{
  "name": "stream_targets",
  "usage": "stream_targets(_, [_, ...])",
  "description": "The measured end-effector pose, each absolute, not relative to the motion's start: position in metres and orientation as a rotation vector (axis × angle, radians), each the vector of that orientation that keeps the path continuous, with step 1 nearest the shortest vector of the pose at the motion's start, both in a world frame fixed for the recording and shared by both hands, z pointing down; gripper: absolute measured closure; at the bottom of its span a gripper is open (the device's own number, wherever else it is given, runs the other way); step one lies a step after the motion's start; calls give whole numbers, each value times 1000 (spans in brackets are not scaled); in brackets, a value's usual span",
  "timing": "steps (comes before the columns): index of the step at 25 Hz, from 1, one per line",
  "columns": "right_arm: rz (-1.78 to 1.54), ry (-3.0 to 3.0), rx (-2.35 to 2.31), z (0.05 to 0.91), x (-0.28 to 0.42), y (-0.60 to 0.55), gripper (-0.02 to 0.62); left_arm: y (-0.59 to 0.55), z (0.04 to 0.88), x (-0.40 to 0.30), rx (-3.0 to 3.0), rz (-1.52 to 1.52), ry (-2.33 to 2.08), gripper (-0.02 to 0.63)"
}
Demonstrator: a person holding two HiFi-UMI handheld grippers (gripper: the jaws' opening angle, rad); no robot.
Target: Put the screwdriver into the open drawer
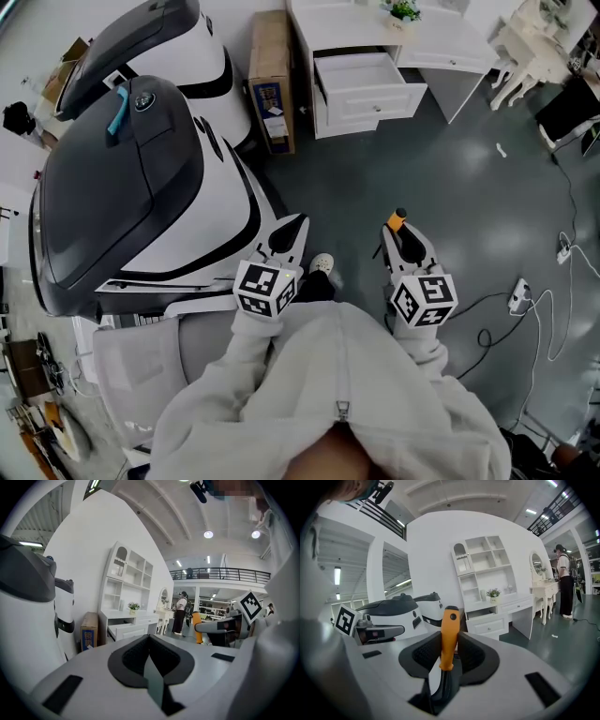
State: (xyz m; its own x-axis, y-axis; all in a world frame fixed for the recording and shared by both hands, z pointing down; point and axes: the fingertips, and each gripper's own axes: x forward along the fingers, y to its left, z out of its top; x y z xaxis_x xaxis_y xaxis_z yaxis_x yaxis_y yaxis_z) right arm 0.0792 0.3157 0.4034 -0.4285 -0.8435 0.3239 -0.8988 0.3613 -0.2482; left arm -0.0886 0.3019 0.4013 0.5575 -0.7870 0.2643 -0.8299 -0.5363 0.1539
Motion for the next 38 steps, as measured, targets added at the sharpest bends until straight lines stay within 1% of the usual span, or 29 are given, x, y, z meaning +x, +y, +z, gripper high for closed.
stream_targets(7, [609,-2449,1619,400,81,259,474,240,394,-87,2554,236,-1320,589])
stream_targets(19, [606,-2433,1630,404,58,184,474,160,400,-109,2559,226,-1286,589])
stream_targets(28, [628,-2403,1656,414,41,167,474,138,410,-122,2562,217,-1233,589])
stream_targets(38, [632,-2349,1660,414,38,174,474,149,421,-126,2531,215,-1189,589])
